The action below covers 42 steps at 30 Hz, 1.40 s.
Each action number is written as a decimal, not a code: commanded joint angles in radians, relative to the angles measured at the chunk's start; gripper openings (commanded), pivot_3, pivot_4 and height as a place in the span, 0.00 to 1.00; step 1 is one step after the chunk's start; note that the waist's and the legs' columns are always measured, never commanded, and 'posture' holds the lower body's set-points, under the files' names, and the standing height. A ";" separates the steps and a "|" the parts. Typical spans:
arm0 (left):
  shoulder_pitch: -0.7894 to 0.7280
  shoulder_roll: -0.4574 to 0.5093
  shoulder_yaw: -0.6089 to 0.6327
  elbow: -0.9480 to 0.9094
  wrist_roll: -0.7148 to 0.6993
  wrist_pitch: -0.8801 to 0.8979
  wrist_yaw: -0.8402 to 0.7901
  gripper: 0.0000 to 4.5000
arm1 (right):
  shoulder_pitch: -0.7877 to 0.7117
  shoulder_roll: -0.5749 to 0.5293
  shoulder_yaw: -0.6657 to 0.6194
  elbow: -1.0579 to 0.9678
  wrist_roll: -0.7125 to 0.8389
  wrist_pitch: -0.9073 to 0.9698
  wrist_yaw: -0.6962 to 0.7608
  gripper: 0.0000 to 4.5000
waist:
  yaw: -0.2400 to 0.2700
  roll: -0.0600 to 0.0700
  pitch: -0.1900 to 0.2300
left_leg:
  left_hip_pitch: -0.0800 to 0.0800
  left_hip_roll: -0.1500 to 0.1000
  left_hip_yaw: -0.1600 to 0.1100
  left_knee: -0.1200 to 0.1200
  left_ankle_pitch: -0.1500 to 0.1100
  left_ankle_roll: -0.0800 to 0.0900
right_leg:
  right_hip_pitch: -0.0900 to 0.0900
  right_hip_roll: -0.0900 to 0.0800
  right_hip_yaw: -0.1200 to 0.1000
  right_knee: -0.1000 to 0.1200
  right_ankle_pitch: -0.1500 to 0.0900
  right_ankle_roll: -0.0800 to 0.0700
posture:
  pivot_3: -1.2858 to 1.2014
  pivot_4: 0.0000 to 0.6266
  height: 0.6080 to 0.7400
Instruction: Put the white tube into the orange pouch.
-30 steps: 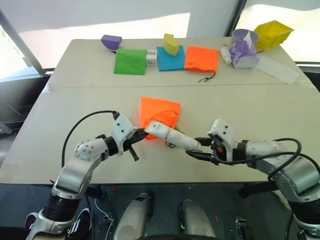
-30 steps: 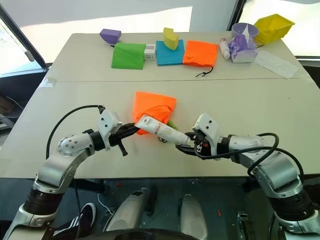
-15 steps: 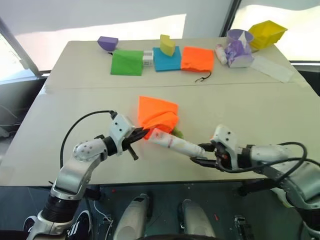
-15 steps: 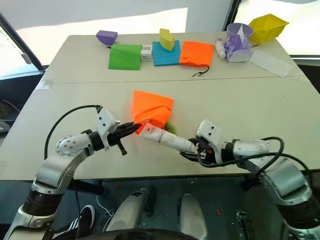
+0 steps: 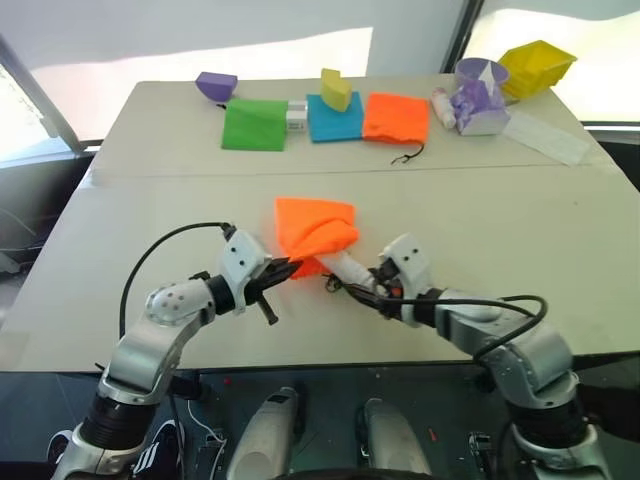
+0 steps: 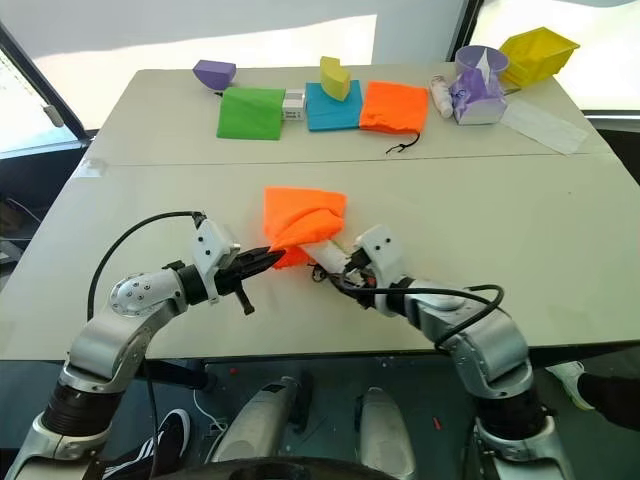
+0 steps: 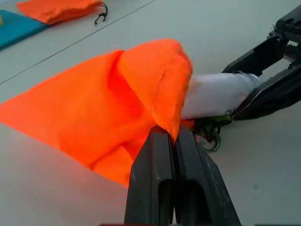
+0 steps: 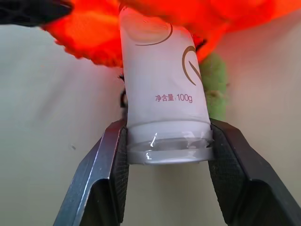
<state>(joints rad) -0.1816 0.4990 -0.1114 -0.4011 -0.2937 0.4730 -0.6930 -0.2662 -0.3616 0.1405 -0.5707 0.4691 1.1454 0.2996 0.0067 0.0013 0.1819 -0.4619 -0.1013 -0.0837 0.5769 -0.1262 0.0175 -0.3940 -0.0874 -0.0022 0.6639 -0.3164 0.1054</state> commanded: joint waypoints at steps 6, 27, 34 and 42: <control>-0.010 -0.009 -0.021 -0.029 0.003 -0.025 0.000 0.00 | -0.184 0.228 -0.016 0.135 -0.066 0.087 -0.163 0.40 | -0.003 0.001 0.000 | 0.001 0.000 0.000 -0.001 0.000 -0.001 | -0.001 0.001 0.000 0.001 0.003 -0.003 | 0.52 0.24 1.00; -0.005 -0.036 -0.002 0.031 0.060 -0.058 0.071 0.00 | -0.326 0.439 -0.041 0.478 -0.096 -0.053 -0.118 0.73 | -0.025 0.002 -0.001 | 0.007 0.008 0.000 -0.005 0.004 -0.006 | -0.003 0.009 0.001 0.004 0.009 -0.010 | 0.52 0.24 1.00; 0.025 -0.035 -0.003 0.007 0.063 -0.055 0.062 0.00 | -0.317 0.339 0.067 0.340 -0.072 0.011 -0.020 0.98 | -0.019 0.001 -0.001 | 0.007 0.008 0.001 -0.014 0.006 -0.011 | -0.007 0.007 0.002 0.001 0.009 -0.011 | 0.52 0.24 1.00; 0.029 -0.005 0.033 0.041 0.063 -0.075 0.043 0.00 | -0.315 0.176 0.017 0.144 0.046 0.166 0.104 0.98 | -0.025 0.001 -0.001 | 0.002 0.008 0.001 -0.016 0.007 -0.011 | -0.012 0.008 0.002 0.001 0.009 -0.011 | 0.52 0.24 1.00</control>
<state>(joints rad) -0.1469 0.4849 -0.0991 -0.3514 -0.2280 0.4202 -0.6473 -0.5590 -0.1784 0.1582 -0.3694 0.4724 1.3026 0.3692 -0.0185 0.0026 0.1808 -0.4595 -0.0928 -0.0827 0.5610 -0.1187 0.0063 -0.4059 -0.0797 -0.0003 0.6653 -0.3074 0.0949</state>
